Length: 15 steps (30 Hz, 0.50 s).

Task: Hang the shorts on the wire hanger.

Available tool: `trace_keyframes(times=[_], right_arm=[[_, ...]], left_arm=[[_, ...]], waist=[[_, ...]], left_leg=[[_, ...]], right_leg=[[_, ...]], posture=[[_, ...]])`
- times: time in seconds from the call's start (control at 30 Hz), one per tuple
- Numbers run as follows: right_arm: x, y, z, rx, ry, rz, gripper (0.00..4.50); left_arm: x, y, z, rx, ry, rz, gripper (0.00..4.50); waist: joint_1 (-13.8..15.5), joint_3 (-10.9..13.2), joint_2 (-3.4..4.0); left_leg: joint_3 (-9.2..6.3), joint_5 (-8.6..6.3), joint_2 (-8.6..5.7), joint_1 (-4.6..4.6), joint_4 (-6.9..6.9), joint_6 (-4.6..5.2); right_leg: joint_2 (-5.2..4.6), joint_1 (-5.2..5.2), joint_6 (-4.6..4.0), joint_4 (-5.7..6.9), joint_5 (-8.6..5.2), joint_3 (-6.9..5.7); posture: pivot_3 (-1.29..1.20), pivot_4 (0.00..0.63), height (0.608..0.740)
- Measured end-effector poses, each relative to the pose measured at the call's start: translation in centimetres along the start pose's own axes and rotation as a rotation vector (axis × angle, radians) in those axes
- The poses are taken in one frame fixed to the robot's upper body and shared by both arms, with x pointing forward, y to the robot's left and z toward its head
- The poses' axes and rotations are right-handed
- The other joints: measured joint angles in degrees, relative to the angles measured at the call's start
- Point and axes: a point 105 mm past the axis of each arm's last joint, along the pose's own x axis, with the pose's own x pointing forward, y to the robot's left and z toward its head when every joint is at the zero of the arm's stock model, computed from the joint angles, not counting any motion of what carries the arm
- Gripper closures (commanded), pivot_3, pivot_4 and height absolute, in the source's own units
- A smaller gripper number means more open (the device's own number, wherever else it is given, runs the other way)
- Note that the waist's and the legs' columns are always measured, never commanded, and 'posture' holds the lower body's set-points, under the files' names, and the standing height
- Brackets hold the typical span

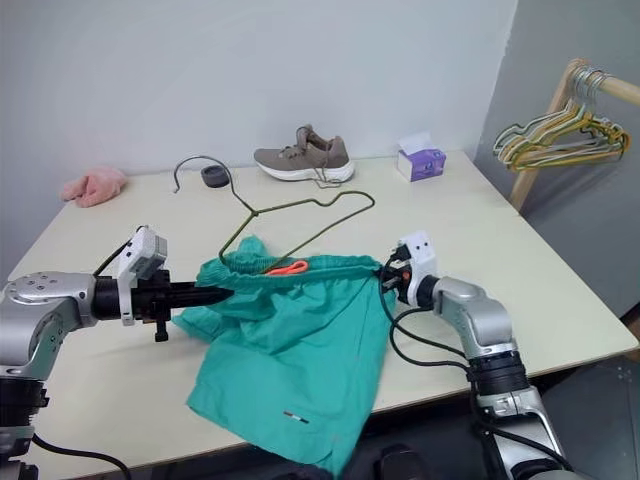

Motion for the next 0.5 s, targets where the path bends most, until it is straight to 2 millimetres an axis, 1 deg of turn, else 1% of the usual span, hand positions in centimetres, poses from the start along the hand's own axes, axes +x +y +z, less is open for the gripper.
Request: trace_keyframes(times=[0.13,0.3,0.5], right_arm=[[-1.0,-0.2,0.8,0.038,-0.012,-0.009,4.47],[-1.9,0.0,0.4,0.118,0.023,0.003,4.47],[-2.2,0.3,0.5,0.159,0.038,0.01,4.47]], left_arm=[[-0.6,-0.6,0.2,-0.03,0.014,-0.045,4.5],[-2.1,-1.2,-0.1,-0.023,0.086,-0.089,4.5],[-2.9,-1.0,-0.6,0.062,0.157,-0.093,4.5]], waist=[[-0.1,0.0,0.01],[-0.3,0.1,0.09],[-0.1,0.1,0.15]], left_leg=[[0.02,0.0,0.01,-0.01,-0.01,0.0],[0.08,0.0,0.0,-0.01,-0.03,0.0],[0.1,0.0,0.0,-0.02,-0.03,0.0]], right_leg=[[0.05,-0.03,0.03,-0.01,-0.02,0.03],[0.09,-0.06,0.07,-0.01,-0.05,0.06],[0.11,-0.08,0.08,-0.02,-0.06,0.06]], posture=[[-0.17,0.0,0.74],[-0.17,0.0,0.74],[-0.17,0.0,0.74]])
